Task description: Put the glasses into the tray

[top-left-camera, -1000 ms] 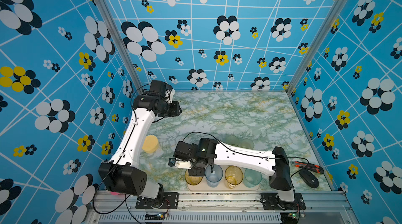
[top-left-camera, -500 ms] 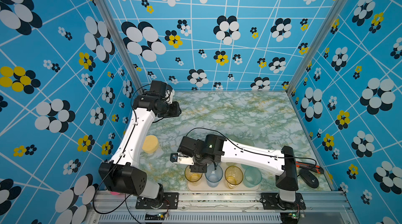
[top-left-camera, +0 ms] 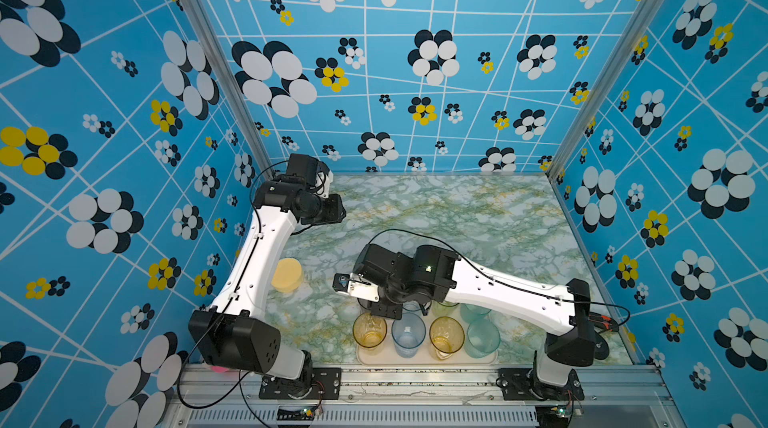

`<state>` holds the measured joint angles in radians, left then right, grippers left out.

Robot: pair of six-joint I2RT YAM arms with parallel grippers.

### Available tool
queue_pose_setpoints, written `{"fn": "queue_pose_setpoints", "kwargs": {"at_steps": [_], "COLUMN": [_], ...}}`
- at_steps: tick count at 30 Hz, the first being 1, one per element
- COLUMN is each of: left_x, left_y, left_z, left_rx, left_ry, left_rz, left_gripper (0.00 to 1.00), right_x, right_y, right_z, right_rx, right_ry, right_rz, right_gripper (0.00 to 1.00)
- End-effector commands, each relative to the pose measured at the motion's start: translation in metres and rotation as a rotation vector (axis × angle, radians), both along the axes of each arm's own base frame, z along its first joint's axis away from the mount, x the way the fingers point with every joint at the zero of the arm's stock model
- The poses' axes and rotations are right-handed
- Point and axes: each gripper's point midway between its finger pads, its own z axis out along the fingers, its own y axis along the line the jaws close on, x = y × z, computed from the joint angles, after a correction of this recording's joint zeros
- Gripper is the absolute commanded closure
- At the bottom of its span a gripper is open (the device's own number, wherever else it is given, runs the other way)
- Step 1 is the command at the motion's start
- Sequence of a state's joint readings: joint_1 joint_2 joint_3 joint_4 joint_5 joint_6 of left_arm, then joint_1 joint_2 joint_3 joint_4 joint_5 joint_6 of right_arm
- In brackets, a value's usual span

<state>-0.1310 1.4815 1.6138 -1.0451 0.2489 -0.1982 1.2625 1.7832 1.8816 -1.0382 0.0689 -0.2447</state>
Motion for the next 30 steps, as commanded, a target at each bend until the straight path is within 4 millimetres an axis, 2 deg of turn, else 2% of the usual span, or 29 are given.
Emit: {"fn": "queue_pose_setpoints", "kwargs": {"at_steps": [1,7,10,17,21,25,27,30], "left_x": [-0.003,0.002,0.005,0.016,0.024,0.034,0.040,0.049], "left_y": [0.007,0.006,0.005,0.009,0.016,0.026,0.029,0.027], "left_z": [-0.006,-0.003,-0.001,0.004,0.010,0.006,0.003,-0.001], "left_rx": [0.016,-0.001,-0.017,-0.080,-0.117,-0.149,-0.151,-0.144], "left_ry": [0.014,-0.036,-0.077,-0.199,-0.278,-0.303,-0.301,-0.301], "left_rz": [0.024,0.041,0.046,0.075,0.098,0.131,0.131,0.099], "left_gripper": [0.58,0.58,0.51,0.42,0.37,0.31,0.26,0.20], "right_x": [0.013,0.044,0.065,0.102,0.118,0.131,0.134,0.136], "right_y": [-0.015,-0.052,-0.081,-0.169,-0.226,-0.285,-0.309,-0.332], "right_z": [0.022,0.039,0.047,0.046,0.042,0.032,0.026,0.023], "right_rx": [0.075,0.165,0.241,0.391,0.431,0.430,0.419,0.424], "right_ry": [0.003,0.010,0.029,0.077,0.074,0.074,0.068,0.063], "right_rz": [-0.097,-0.279,-0.416,-0.756,-0.969,-1.193,-1.282,-1.365], "right_gripper": [0.73,0.73,0.70,0.58,0.55,0.55,0.55,0.55]}}
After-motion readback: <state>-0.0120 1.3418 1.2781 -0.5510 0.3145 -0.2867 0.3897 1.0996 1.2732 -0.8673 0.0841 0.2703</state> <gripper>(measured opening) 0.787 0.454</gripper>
